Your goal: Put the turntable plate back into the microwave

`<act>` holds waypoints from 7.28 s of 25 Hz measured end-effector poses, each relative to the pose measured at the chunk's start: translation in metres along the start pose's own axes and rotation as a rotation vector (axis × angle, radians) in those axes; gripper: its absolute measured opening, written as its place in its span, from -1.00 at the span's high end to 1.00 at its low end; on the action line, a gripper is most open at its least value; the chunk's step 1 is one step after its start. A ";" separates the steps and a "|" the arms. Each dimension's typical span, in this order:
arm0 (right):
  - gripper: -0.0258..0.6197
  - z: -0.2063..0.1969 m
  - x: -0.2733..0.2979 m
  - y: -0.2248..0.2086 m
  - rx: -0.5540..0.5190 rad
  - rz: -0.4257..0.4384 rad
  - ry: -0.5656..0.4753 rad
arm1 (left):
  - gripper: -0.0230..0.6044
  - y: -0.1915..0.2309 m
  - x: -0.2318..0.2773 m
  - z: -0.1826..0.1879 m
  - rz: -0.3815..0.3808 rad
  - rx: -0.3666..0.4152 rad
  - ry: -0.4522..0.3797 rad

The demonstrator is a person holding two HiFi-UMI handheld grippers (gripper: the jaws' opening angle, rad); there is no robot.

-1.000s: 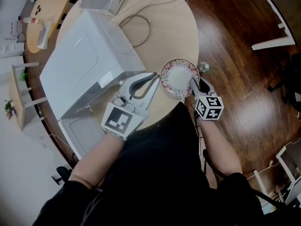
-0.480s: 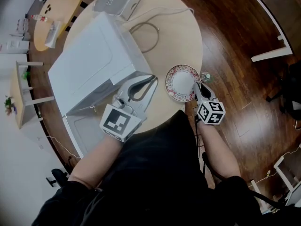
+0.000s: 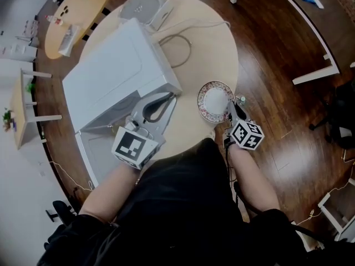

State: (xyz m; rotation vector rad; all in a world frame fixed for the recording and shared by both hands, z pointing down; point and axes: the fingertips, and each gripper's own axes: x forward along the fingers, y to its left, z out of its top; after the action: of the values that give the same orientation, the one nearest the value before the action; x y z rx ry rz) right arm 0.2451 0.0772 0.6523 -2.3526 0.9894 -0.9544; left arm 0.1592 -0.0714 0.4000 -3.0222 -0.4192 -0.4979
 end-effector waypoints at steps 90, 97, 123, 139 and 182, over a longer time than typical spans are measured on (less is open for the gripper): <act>0.86 -0.013 -0.027 0.110 0.456 0.047 0.068 | 0.88 0.108 -0.254 -0.016 0.468 -0.084 -0.284; 0.86 -0.020 -0.018 0.125 0.433 0.070 0.104 | 0.88 0.107 -0.266 -0.025 0.495 -0.115 -0.294; 0.86 -0.057 0.019 0.205 0.354 0.199 0.277 | 0.88 0.115 -0.321 -0.049 0.635 -0.187 -0.303; 0.86 -0.080 0.053 0.266 0.289 0.302 0.396 | 0.88 0.117 -0.343 -0.057 0.722 -0.208 -0.308; 0.86 -0.108 0.142 0.291 0.305 0.345 0.411 | 0.89 0.174 -0.278 -0.068 0.669 -0.168 -0.233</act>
State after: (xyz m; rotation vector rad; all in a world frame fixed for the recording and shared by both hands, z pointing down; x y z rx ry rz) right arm 0.1057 -0.2323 0.6141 -1.7015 1.2474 -1.3610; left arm -0.0680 -0.3164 0.3739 -3.1116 0.6469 -0.1341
